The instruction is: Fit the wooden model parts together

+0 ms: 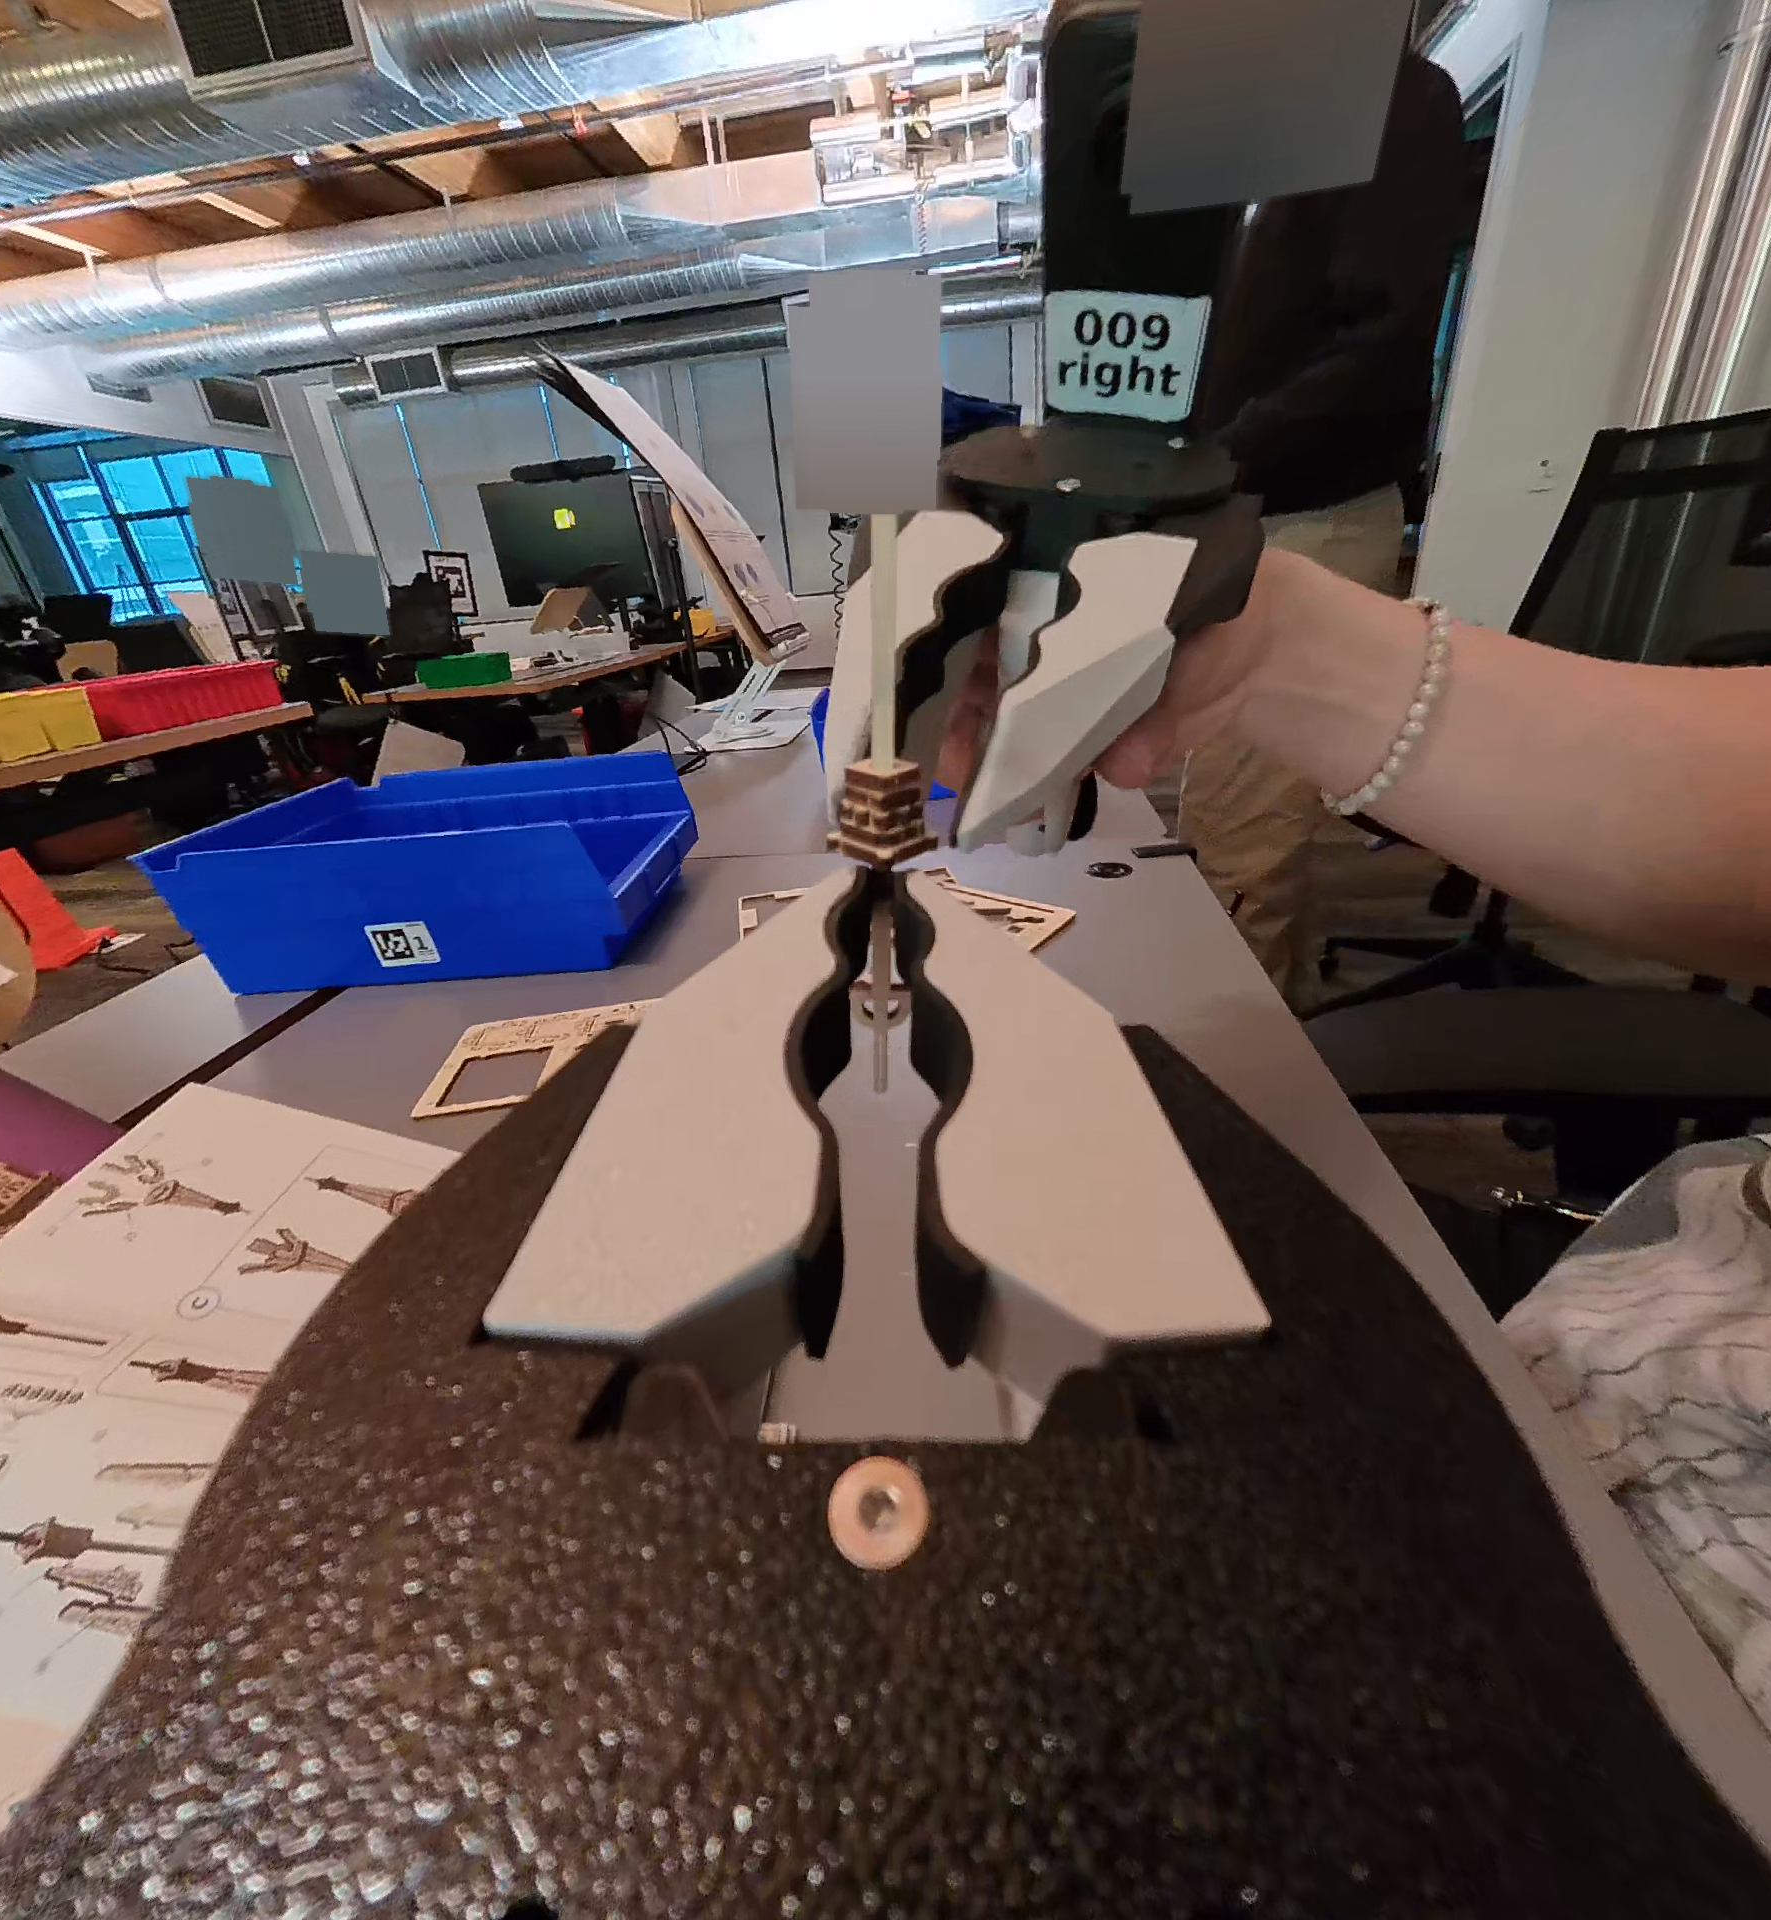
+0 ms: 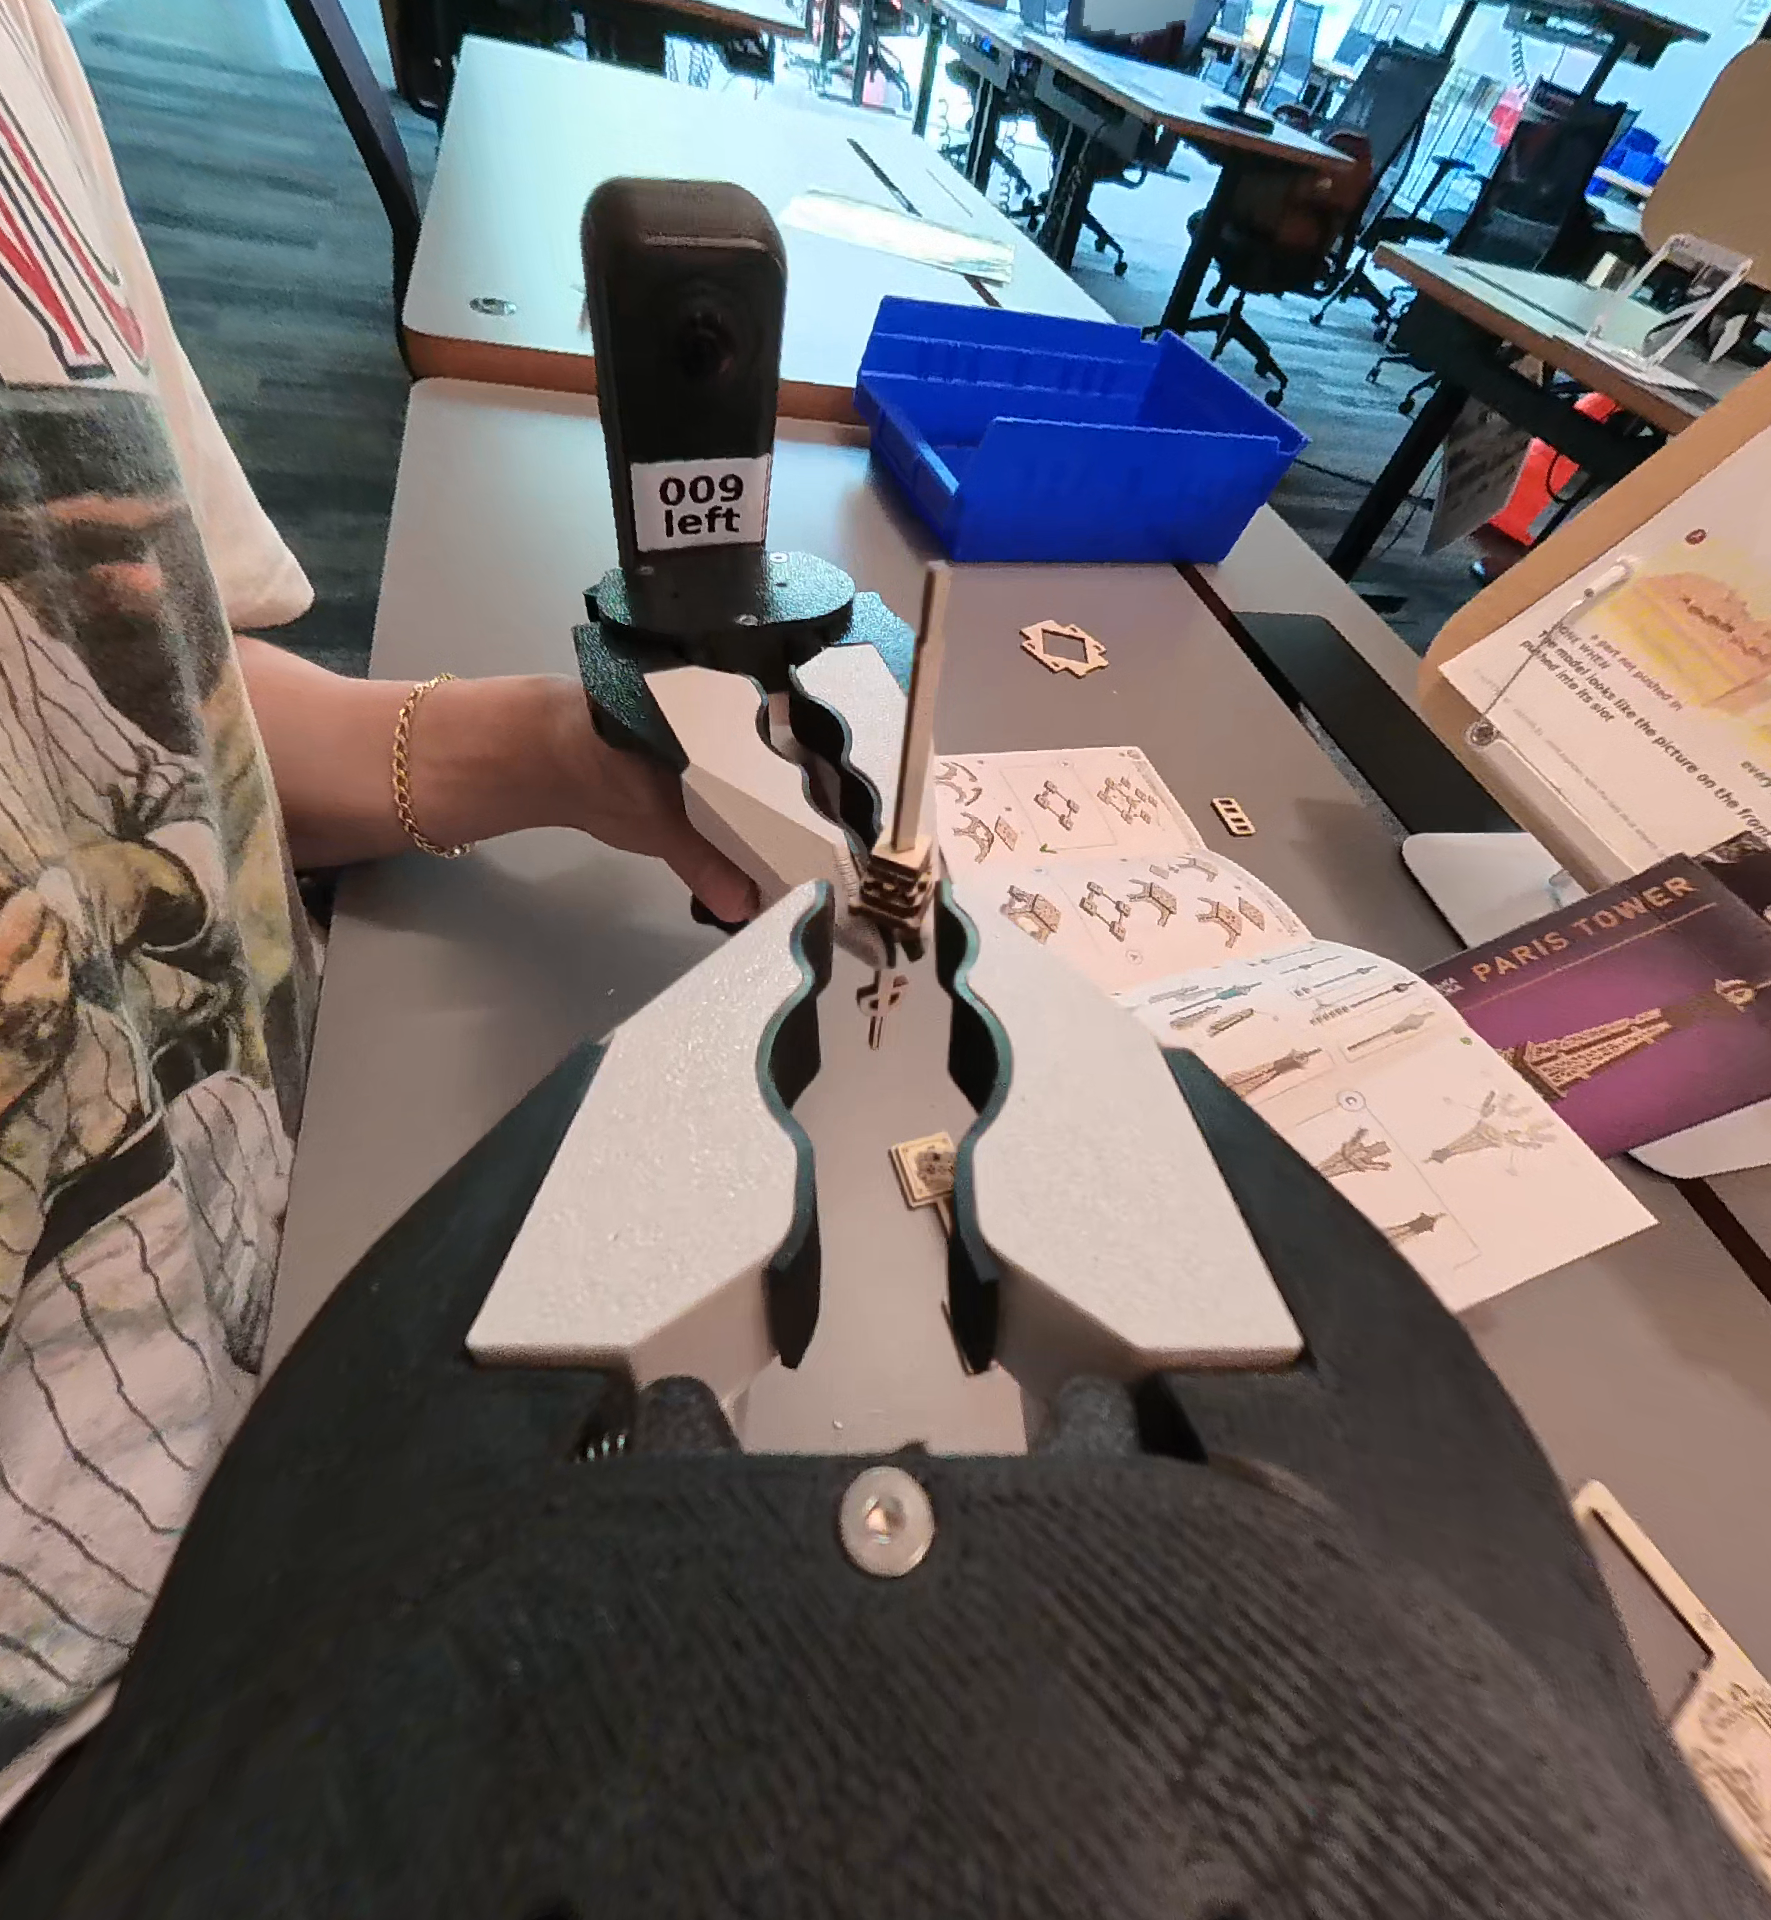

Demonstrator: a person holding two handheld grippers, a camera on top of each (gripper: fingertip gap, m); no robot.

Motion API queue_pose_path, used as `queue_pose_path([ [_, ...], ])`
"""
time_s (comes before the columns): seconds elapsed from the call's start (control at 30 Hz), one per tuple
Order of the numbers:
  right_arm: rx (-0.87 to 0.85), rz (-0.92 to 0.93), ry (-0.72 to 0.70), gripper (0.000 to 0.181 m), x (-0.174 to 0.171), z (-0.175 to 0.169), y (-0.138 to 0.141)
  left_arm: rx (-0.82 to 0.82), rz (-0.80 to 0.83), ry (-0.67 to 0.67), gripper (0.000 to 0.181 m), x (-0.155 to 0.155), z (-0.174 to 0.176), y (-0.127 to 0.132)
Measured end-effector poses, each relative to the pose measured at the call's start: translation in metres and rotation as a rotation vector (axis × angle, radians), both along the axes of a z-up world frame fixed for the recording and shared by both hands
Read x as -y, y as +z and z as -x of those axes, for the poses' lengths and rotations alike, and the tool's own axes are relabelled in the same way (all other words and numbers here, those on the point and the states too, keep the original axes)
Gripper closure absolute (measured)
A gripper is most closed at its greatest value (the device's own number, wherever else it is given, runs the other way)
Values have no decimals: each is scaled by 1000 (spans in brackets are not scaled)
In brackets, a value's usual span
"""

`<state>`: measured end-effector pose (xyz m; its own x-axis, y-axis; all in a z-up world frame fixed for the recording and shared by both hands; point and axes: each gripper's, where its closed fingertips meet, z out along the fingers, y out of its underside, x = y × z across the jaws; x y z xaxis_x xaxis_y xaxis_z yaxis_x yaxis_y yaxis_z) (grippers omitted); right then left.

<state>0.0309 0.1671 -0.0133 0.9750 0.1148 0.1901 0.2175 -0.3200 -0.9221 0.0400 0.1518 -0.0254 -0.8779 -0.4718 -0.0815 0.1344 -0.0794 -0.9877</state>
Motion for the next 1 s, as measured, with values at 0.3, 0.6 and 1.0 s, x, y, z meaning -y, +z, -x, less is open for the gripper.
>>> queue_pose_path([
  [0.3,-42,-47,-33,171,-1,-5,6,-22,-83,21,181,2,-4,-13],
  [0.6,19,55,-155,160,30,-21,-8,-63,-97,52,181,-3,-11,-21],
  [1.0,-6,863,-280,157,158,-63,-160,-114,-143,63,181,-4,-16,-34],
])
